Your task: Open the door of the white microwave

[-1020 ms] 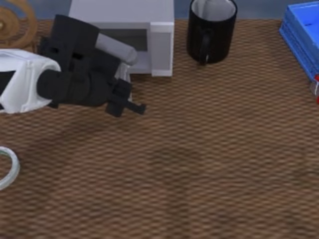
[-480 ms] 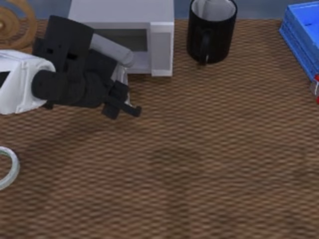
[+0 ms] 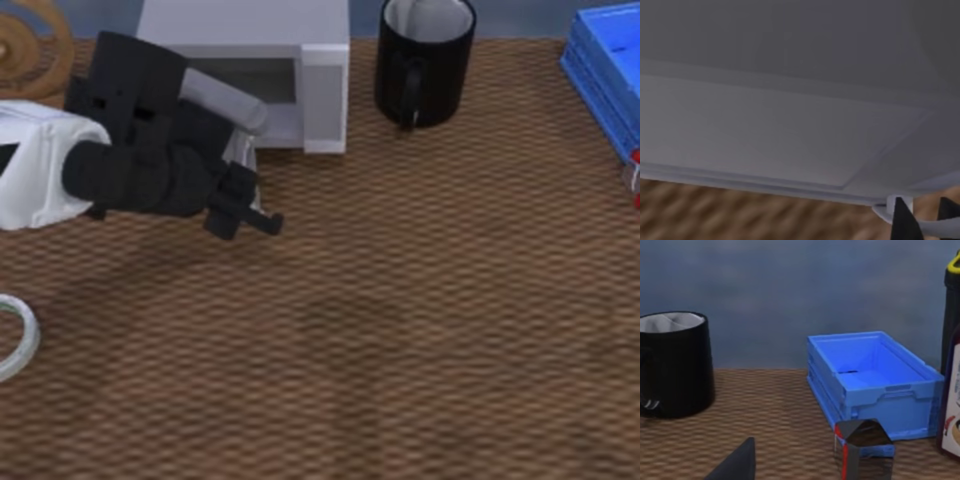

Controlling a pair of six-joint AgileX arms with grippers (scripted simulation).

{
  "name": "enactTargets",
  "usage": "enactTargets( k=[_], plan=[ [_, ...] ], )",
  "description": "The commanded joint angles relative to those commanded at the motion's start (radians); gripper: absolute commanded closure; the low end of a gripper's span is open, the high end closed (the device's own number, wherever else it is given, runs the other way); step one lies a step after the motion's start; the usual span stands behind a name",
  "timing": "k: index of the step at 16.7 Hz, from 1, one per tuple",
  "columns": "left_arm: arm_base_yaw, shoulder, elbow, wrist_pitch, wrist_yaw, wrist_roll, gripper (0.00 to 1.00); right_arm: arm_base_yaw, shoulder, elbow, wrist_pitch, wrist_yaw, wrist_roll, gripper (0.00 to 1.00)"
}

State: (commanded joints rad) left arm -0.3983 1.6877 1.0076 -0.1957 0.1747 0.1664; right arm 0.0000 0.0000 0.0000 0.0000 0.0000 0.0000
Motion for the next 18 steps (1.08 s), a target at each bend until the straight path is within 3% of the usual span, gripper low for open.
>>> enactTargets(
  k=[10, 18],
  plan=[
    [0.000, 0.000, 0.000, 0.000, 0.000, 0.000, 1.00, 0.000, 0.000, 0.000, 0.000, 0.000, 0.000, 0.00],
    [0.042, -0.024, -0.021, -0.020, 0.075, 0.093, 1.00, 0.000, 0.000, 0.000, 0.000, 0.000, 0.000, 0.00]
  ],
)
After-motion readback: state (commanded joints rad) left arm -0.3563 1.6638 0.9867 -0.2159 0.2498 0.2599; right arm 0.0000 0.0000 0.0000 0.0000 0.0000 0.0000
